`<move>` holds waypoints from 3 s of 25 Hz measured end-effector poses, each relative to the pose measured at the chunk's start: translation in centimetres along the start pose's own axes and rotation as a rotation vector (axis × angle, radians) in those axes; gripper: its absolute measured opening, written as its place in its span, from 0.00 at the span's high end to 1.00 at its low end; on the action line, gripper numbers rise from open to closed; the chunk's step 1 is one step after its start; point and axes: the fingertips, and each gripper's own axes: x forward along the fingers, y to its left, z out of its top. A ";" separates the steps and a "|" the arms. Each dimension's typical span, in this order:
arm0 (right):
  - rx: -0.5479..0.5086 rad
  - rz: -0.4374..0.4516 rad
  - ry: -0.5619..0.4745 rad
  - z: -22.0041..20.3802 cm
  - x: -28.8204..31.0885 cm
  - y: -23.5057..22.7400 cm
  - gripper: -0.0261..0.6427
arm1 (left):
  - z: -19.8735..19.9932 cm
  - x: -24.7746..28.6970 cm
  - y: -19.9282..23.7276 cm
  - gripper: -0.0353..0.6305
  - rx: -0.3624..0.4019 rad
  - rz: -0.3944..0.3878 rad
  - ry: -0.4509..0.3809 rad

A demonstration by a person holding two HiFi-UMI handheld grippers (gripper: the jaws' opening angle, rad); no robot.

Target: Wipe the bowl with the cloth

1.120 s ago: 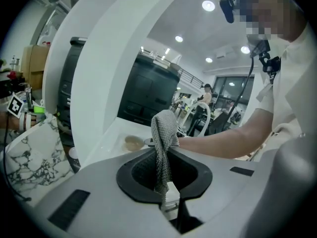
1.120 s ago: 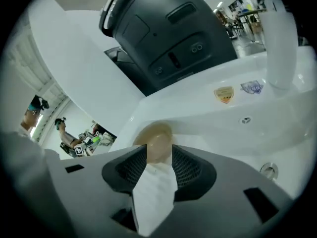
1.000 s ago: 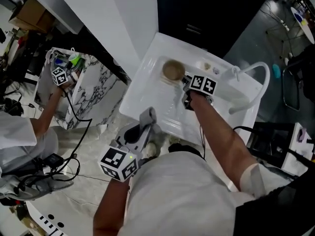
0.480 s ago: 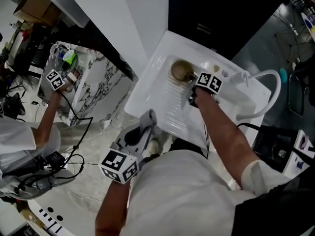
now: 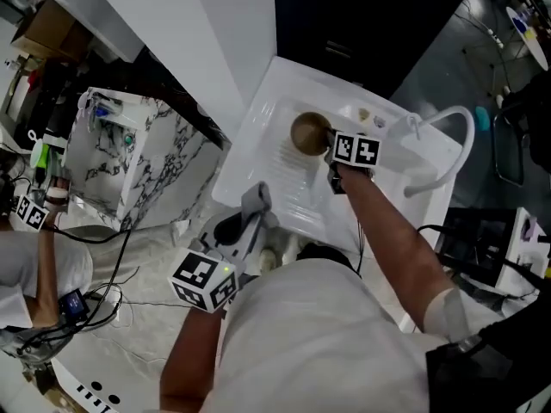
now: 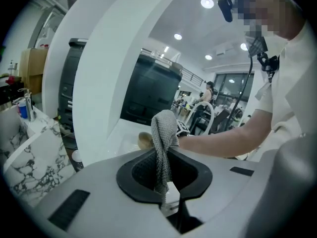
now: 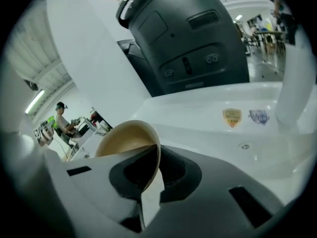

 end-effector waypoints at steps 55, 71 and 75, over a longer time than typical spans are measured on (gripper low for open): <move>-0.834 -0.047 -0.020 -2.9 -20.2 12.8 0.93 | -6.9 10.1 -8.6 0.89 1.081 -0.099 0.619; -0.752 -0.037 -0.034 -3.5 -20.8 11.6 0.93 | -4.7 10.3 -10.7 0.89 0.998 -0.182 0.448; -0.754 -0.041 -0.026 -3.7 -21.0 11.3 0.93 | -3.3 10.5 -10.3 0.89 0.956 -0.152 0.414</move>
